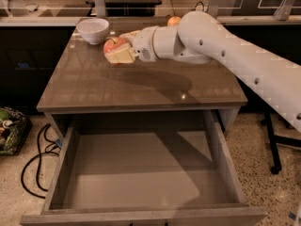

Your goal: Place apple into top drawer

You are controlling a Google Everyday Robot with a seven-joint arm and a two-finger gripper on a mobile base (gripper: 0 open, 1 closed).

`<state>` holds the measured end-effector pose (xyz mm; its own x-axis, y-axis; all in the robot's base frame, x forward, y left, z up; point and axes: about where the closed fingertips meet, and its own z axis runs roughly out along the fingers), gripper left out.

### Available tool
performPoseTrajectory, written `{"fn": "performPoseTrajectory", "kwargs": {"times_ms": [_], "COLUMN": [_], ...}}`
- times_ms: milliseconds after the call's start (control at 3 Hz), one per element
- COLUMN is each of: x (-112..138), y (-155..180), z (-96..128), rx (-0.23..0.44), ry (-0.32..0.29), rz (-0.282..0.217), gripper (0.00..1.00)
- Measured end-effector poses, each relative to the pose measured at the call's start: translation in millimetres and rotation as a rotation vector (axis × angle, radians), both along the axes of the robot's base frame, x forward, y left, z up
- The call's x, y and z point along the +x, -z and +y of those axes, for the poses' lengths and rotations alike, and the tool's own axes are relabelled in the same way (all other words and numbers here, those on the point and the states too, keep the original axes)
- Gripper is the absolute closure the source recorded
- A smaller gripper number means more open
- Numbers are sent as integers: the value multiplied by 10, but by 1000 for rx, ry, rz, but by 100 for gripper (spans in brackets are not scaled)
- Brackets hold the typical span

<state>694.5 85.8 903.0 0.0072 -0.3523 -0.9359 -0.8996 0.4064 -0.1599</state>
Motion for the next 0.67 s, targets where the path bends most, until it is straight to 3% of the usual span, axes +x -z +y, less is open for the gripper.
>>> {"fn": "performPoseTrajectory", "kwargs": {"times_ms": [333, 667], "x": [-448, -882], "y": [-90, 85], "z": [-182, -344], "rx": [-22, -52], "ry": [-12, -15], "rz": [-4, 14], "gripper": [100, 100]}}
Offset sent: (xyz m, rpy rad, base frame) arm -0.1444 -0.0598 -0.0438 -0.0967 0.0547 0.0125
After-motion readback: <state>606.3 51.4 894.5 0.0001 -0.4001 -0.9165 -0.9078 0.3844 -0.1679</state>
